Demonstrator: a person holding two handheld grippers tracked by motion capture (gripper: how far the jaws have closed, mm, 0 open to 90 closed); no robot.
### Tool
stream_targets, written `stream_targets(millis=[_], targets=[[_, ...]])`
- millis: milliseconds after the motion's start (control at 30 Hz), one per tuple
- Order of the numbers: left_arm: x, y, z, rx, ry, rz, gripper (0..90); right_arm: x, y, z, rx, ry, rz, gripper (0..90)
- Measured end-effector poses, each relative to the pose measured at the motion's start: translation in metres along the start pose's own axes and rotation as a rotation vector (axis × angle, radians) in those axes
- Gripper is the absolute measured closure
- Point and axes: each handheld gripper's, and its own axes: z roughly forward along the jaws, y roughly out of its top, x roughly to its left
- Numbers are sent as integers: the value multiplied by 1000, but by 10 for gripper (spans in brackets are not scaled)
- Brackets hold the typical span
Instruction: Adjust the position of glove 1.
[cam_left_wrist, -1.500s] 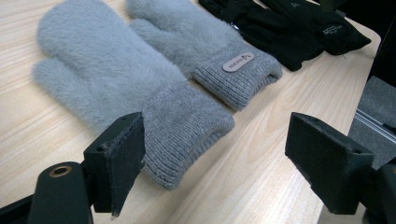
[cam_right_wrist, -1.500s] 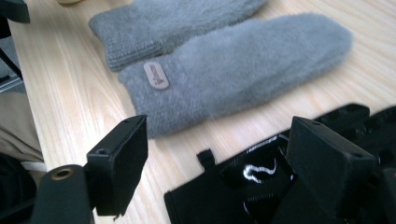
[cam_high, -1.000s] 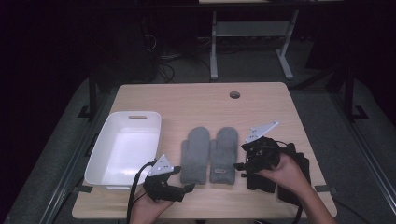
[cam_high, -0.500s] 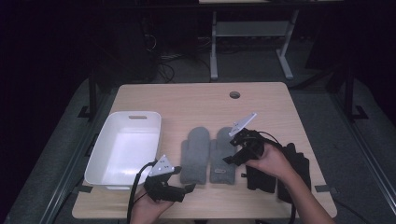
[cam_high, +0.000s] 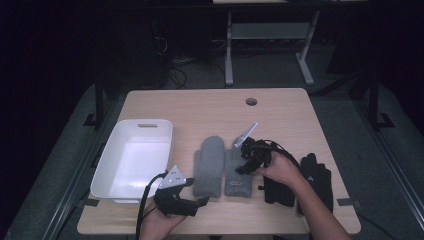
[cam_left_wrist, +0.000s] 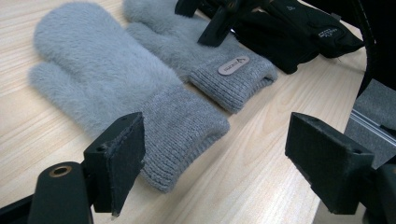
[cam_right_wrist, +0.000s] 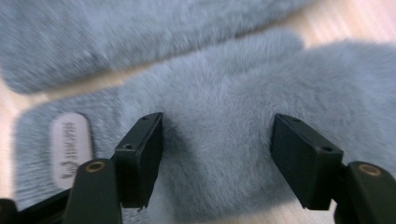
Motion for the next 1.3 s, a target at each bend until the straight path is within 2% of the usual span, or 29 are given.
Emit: stream_targets(millis=[33, 200, 367, 400, 467, 500, 533, 633, 867, 933, 1133, 1167, 1300], targets=[[0, 0, 0, 2, 1, 0, 198, 1, 0, 5, 28, -8, -6, 359], [-1, 0, 1, 3, -1, 0, 199, 6, -2, 9, 37, -43, -29, 420], [-3, 0, 0, 0, 2, 6, 199, 10, -3, 8, 44, -61, -36, 599], [-3, 0, 0, 0, 2, 6, 199, 10, -3, 8, 44, -61, -36, 599], [-3, 0, -1, -1, 2, 5, 199, 11, -4, 7, 41, -63, -41, 665], [-3, 0, 0, -2, 1, 5, 199, 13, -4, 6, 42, -63, -31, 725], [-3, 0, 0, -2, 1, 5, 199, 13, -4, 6, 42, -63, -31, 725], [-3, 0, 0, 0, 0, 2, 199, 13, -4, 3, 34, -63, -10, 800], [-1, 0, -1, -8, -1, -9, 199, 11, -7, -7, 15, -62, 44, 829], [-1, 1, -2, -10, 0, -8, 199, 13, -9, -16, 6, -64, 56, 831], [-1, 2, -4, -22, -1, -14, 198, 18, -9, -35, -33, -65, 69, 832], [-2, 3, -5, -33, 0, -19, 198, 21, -5, -43, -47, -70, 69, 832], [-2, 5, -9, -44, 8, -19, 198, 27, 7, -54, -83, -53, 58, 832]])
